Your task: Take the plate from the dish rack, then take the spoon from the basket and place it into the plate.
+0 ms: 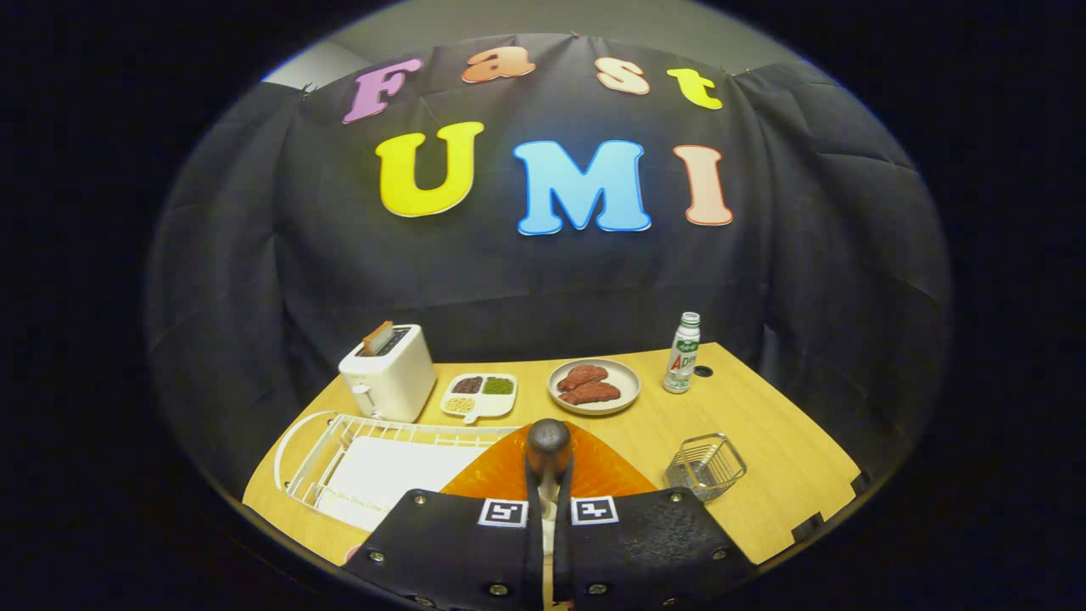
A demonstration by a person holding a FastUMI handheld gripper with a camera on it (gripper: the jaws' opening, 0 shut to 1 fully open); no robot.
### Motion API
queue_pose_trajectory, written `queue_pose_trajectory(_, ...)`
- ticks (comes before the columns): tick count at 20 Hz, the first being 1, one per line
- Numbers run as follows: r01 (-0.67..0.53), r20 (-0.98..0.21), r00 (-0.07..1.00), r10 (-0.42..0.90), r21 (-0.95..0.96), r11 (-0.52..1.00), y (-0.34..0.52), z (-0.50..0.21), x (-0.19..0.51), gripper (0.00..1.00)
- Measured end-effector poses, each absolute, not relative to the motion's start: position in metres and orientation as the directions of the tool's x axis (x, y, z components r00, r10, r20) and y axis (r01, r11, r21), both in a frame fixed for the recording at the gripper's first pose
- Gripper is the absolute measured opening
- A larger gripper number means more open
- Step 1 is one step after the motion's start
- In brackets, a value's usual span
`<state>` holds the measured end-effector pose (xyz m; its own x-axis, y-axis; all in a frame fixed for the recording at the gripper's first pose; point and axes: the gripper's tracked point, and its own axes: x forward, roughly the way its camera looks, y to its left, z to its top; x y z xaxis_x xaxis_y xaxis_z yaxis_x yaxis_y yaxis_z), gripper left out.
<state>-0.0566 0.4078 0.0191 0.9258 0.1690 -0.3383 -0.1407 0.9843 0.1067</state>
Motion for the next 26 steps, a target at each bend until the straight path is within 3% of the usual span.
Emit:
queue_pose_trajectory(7, -0.281, -0.362, 0.884, 0.297, 0.095, 0.955, 0.501, 0.006, -0.112, 0.04)
queue_pose_trajectory(26, -0.387, -0.546, 0.767, 0.336, 0.022, 0.922, 0.585, -0.08, -0.198, 0.05)
